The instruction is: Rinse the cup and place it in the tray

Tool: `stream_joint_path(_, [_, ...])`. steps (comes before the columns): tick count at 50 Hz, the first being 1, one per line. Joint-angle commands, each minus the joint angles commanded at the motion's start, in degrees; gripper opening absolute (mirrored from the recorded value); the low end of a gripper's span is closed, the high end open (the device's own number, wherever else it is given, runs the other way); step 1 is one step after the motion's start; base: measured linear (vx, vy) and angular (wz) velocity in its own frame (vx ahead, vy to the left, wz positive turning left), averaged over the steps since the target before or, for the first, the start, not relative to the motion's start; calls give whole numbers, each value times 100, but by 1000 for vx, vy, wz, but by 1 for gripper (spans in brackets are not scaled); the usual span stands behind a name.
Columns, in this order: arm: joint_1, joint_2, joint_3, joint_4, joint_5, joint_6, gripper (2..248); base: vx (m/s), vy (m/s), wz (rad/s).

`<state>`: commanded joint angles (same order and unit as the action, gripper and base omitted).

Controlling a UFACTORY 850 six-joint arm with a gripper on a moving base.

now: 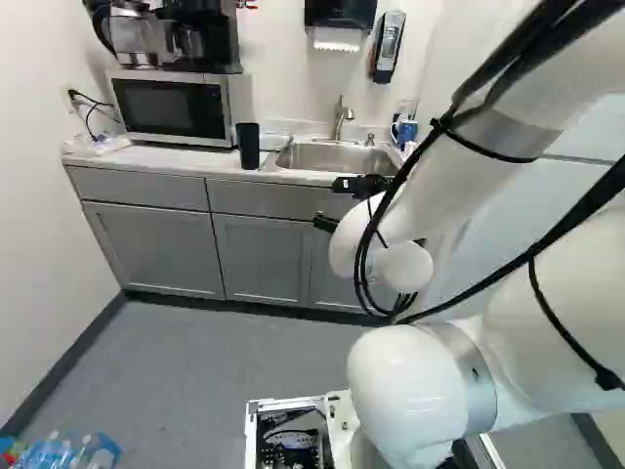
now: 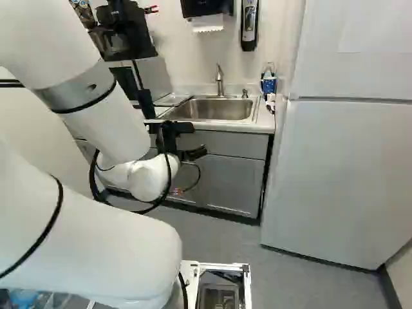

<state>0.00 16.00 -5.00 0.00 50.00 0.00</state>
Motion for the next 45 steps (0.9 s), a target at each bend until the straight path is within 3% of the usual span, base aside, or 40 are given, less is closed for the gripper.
stream_joint_path(45, [0,-20,-185,0,0,0,247,0,0,0])
